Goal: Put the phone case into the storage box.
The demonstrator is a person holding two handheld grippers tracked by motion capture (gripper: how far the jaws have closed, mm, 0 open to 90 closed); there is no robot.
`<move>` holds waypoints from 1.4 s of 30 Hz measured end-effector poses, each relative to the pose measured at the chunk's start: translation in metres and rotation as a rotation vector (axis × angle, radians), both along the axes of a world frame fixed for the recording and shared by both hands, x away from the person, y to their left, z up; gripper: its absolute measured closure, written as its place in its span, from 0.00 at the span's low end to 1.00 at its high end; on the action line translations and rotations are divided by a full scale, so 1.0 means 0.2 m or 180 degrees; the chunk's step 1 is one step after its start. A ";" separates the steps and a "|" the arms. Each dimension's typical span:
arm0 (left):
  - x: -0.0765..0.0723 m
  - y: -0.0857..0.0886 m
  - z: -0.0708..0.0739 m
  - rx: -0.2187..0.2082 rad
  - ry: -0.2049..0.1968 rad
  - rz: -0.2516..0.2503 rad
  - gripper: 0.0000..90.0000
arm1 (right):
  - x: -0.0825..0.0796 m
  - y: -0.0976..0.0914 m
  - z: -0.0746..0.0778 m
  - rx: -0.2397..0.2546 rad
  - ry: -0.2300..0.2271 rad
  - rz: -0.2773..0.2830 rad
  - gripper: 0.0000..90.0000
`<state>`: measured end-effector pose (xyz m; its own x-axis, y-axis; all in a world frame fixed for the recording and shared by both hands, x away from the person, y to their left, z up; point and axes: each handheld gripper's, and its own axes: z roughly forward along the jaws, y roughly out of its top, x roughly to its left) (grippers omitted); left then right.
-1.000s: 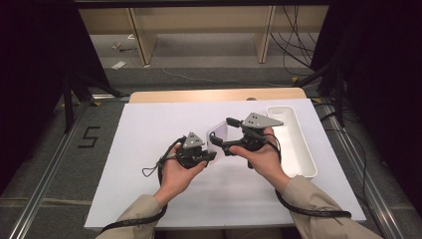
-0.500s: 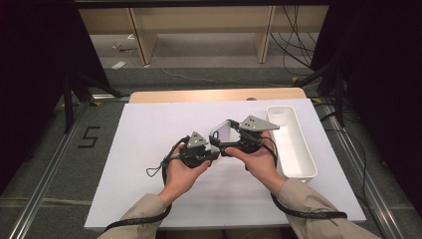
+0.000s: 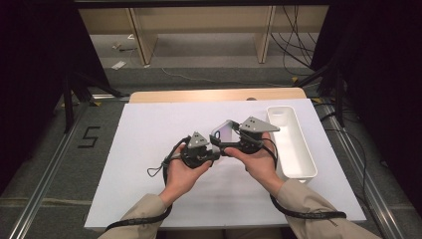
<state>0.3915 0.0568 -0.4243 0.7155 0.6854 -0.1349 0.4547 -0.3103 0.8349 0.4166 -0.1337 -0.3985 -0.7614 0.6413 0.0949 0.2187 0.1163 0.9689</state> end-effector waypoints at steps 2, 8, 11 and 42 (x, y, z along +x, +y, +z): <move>0.00 0.00 0.00 -0.0016 -0.0034 -0.0024 0.87 | 0.00 0.00 0.01 0.0010 0.0000 -0.0003 0.20; 0.00 0.01 0.00 0.0080 -0.0280 -0.0170 0.65 | 0.00 -0.01 0.02 0.0008 -0.0014 -0.0005 0.20; -0.01 0.03 0.01 0.0218 -0.0345 -0.0239 0.51 | 0.00 -0.03 0.03 0.0004 -0.0020 -0.0023 0.20; -0.10 0.27 0.01 0.0238 -0.0410 -0.0245 0.00 | 0.05 -0.18 0.13 0.0087 -0.0118 -0.0309 0.20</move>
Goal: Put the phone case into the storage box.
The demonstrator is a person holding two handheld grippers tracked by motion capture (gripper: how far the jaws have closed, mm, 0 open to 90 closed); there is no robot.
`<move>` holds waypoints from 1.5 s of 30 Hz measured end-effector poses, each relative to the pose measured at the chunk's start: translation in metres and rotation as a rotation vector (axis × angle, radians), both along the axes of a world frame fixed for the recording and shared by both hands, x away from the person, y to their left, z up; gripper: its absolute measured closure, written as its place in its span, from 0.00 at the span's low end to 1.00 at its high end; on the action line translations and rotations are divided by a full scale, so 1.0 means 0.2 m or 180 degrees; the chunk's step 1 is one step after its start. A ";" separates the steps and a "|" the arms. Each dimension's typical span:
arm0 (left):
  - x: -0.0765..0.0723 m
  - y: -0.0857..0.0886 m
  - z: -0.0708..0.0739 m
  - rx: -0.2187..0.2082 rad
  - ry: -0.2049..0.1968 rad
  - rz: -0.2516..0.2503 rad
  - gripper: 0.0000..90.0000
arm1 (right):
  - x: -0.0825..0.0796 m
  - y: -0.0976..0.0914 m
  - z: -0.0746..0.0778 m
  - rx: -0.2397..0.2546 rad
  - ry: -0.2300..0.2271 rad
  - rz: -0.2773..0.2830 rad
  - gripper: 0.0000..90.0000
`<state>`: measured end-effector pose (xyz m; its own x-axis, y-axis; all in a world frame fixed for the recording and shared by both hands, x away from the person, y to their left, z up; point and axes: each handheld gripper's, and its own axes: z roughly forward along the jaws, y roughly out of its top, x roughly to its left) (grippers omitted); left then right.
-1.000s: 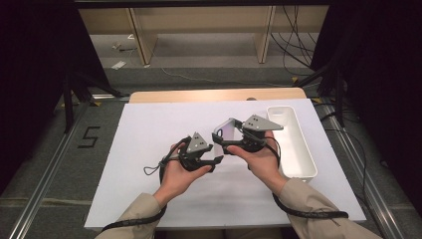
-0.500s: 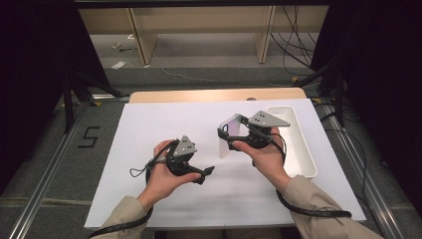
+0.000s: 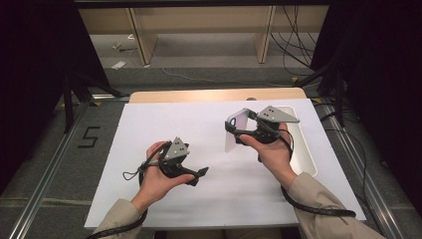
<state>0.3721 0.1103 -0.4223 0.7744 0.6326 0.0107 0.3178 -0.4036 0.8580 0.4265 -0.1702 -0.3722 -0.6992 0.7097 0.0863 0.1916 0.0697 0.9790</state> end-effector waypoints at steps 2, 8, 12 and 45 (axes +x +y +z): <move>0.00 0.01 0.00 -0.0002 0.0001 0.0008 0.00 | 0.00 -0.01 0.01 0.0012 -0.0006 -0.0018 0.20; -0.01 0.02 -0.01 -0.0013 0.0018 0.0005 0.00 | 0.01 -0.04 0.03 0.0015 -0.0035 -0.0085 0.20; -0.01 0.04 -0.01 -0.0012 0.0009 0.0021 0.00 | 0.02 -0.05 0.04 0.0014 -0.0040 -0.0124 0.20; -0.02 0.09 -0.01 -0.0078 0.0006 0.0106 0.00 | 0.06 -0.20 0.13 0.0093 -0.0118 -0.0463 0.20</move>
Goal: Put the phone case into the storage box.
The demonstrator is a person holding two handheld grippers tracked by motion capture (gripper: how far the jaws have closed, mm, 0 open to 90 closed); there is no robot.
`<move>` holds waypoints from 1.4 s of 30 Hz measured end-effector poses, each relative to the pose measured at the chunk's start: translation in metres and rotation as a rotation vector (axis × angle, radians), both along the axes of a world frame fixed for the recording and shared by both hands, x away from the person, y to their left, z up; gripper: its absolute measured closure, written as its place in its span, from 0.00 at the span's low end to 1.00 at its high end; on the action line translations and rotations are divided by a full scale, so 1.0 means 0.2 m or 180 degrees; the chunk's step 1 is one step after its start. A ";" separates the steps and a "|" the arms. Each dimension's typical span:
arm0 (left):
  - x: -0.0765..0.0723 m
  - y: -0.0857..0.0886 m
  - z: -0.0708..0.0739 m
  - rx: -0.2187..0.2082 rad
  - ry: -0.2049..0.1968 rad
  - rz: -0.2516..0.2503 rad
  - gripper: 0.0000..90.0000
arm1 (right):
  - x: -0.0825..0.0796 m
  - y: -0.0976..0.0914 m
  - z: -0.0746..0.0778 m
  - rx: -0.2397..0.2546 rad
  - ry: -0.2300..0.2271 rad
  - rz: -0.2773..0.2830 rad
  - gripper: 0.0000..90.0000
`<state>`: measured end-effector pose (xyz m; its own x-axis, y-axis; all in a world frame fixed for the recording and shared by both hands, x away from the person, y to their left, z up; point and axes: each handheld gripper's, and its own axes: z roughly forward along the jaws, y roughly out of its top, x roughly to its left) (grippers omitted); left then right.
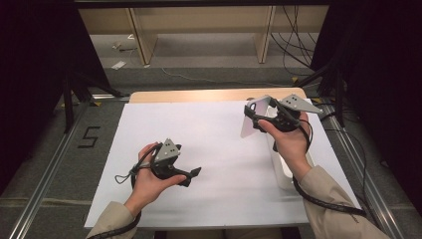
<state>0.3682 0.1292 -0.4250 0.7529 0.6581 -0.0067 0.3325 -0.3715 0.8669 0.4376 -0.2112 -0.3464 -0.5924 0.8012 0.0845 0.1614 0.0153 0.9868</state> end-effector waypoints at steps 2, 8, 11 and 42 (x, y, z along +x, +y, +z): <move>0.00 0.00 0.00 0.0001 -0.0001 -0.0001 0.00 | 0.00 -0.01 0.00 0.0000 -0.0006 -0.0016 0.20; 0.00 0.00 0.00 -0.0006 0.0000 -0.0004 0.00 | 0.01 -0.03 0.01 0.0000 -0.0016 -0.0059 0.20; 0.00 0.00 0.00 -0.0014 -0.0004 -0.0005 0.00 | 0.01 -0.04 0.02 0.0003 -0.0012 -0.0073 0.20; 0.00 0.01 0.00 -0.0016 -0.0015 0.0010 0.00 | 0.05 -0.17 0.04 -0.0036 -0.0022 -0.0405 0.20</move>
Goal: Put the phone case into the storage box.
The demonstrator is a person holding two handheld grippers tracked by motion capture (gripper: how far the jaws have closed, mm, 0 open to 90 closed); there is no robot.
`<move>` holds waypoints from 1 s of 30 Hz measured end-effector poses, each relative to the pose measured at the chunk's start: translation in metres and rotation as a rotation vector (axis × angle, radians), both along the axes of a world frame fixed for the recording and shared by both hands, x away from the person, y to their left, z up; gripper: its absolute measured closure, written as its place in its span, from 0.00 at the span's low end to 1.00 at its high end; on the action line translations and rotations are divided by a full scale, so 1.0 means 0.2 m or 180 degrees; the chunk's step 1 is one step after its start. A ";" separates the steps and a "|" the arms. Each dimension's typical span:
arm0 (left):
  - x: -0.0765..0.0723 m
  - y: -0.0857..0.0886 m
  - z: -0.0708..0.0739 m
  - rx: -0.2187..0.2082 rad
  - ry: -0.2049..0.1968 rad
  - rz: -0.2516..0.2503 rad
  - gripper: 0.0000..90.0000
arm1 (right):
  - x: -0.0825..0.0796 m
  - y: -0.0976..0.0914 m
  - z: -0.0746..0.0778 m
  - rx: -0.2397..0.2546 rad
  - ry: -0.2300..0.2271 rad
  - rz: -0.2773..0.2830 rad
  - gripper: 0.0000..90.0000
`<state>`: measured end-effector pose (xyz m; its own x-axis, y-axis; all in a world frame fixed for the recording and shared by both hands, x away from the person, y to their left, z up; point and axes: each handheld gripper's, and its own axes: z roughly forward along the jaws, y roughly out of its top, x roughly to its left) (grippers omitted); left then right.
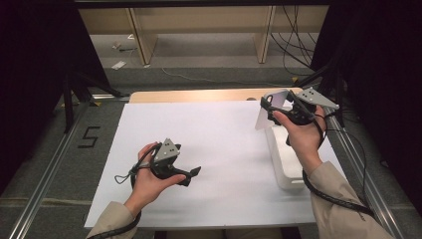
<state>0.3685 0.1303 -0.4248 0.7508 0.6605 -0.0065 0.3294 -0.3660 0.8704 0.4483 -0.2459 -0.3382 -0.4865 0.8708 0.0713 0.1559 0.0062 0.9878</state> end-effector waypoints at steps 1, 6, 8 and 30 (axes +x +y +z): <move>0.00 0.00 0.00 -0.0005 -0.0003 0.0001 0.00 | 0.00 0.00 0.00 -0.0010 -0.0001 -0.0012 0.20; 0.00 0.00 0.00 -0.0002 0.0000 0.0000 0.00 | 0.01 -0.02 0.00 -0.0007 -0.0010 -0.0061 0.20; 0.00 0.00 0.00 -0.0014 0.0002 0.0004 0.00 | 0.01 -0.03 0.00 -0.0018 -0.0012 -0.0076 0.20; 0.00 0.01 0.01 -0.0011 -0.0011 0.0013 0.00 | 0.03 -0.08 0.00 -0.0043 -0.0005 -0.0201 0.20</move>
